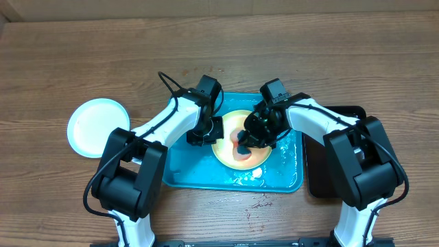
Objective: Clean dirty plates on tray and stack at the side
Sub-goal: 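Scrub the cream plate's red sauce with the sponge while left gripper holds it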
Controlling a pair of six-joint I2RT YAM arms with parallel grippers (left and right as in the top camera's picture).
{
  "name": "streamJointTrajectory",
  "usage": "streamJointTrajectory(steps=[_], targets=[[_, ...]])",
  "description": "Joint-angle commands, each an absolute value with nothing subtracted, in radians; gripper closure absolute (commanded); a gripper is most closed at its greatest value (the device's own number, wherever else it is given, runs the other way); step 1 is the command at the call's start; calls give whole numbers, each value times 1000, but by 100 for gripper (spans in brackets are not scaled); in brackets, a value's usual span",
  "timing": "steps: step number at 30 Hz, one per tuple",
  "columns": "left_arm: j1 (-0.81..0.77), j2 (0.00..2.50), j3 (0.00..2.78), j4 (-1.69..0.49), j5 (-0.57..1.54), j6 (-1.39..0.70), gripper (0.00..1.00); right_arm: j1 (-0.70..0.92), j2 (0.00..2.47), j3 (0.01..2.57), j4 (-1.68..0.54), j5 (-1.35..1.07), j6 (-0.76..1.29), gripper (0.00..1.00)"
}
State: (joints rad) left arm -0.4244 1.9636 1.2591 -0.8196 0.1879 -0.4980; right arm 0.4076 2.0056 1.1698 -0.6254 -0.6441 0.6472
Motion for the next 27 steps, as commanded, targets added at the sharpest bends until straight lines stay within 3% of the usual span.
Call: streamJointTrajectory(steps=[1, 14, 27], targets=[[-425, 2022, 1212, -818, 97, -498, 96, 442, 2061, 1140, -572, -600, 712, 96], [-425, 2022, 1212, -830, 97, -498, 96, 288, 2061, 1142, -358, -434, 846, 96], [-425, 2022, 1212, -833, 97, -498, 96, 165, 2060, 1143, -669, -373, 595, 96]])
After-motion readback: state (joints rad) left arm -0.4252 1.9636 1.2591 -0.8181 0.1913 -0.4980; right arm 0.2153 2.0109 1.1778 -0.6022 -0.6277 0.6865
